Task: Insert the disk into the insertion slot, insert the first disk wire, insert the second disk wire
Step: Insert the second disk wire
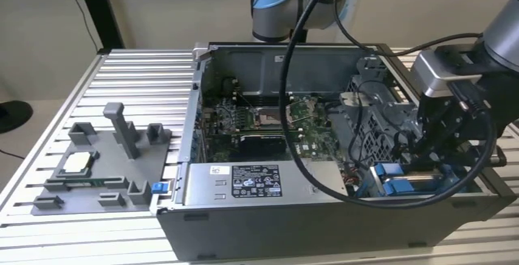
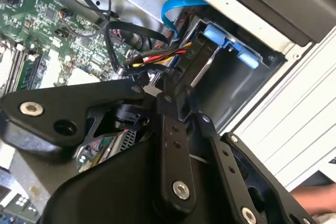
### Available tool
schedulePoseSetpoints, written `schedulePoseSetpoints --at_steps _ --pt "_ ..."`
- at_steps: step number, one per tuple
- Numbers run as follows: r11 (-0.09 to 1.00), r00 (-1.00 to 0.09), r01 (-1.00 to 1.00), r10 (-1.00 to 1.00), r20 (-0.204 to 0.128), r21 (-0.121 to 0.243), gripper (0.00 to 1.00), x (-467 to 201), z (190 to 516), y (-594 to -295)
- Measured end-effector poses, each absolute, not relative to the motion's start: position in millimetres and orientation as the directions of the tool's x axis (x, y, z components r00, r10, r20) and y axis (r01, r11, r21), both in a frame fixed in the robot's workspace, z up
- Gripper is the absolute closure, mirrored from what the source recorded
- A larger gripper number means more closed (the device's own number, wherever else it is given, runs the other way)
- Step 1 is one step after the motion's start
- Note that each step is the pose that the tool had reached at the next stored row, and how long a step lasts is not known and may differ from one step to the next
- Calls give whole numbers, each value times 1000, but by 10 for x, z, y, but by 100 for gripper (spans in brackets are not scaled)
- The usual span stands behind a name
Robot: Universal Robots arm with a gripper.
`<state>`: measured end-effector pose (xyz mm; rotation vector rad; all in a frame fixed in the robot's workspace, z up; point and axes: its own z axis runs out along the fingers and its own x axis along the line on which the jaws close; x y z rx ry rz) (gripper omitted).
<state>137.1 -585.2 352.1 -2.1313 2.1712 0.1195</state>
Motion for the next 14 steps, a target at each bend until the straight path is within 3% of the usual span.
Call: schedulePoseSetpoints --at_steps 6,7,14 --pt "19 -18 -1000 -992 -124 -11 0 1574 3523 -5847" --pt "19 -18 -1000 -992 -124 -11 100 1575 3523 -5846" --pt "19 -18 -1000 -992 -124 -11 100 1589 3477 -5841"
